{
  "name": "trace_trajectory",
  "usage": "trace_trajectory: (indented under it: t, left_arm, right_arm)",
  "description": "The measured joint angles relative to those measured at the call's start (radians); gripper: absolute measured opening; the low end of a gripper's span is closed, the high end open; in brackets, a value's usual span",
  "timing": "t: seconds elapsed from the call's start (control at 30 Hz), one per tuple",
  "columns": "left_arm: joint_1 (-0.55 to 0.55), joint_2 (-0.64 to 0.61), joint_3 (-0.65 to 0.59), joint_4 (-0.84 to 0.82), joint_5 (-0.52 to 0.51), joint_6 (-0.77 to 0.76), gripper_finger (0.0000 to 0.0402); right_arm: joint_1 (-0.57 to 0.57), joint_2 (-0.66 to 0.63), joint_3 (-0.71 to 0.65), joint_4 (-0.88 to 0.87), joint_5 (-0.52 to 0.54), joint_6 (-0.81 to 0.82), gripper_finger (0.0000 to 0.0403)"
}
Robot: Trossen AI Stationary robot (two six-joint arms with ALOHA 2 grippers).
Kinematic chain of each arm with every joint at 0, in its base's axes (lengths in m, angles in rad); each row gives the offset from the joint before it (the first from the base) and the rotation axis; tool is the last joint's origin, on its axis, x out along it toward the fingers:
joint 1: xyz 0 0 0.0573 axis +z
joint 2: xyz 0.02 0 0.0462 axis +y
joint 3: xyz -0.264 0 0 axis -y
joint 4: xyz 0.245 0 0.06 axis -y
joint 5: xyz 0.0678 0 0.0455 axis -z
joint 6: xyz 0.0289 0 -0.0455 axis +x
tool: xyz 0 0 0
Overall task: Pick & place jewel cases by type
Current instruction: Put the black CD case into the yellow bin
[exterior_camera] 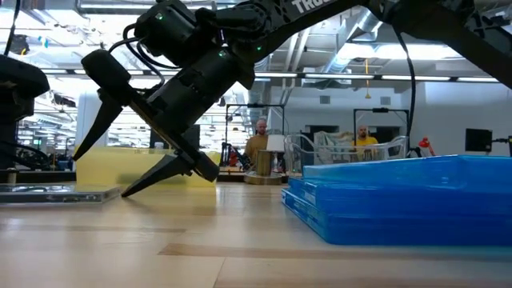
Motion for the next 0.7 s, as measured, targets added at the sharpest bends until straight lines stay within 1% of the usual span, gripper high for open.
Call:
trace_trajectory:
  t: [0.27,0.47,0.7]
  left_arm:
    - [0.001,0.008,0.000,0.011,-0.014,0.002,0.0209]
    - [0.001,0.009,-0.001,0.027,-0.047,0.007,0.0209]
    - [0.001,0.014,-0.001,0.033,-0.069,0.027,0.0210]
  right_arm:
    - [0.002,0.000,0.000,0.004,0.004,0.011,0.0295]
    - [0.015,0.000,-0.002,0.024,0.009,0.028,0.0295]
    - [0.022,-0.001,-0.019,0.073,0.006,0.043,0.0295]
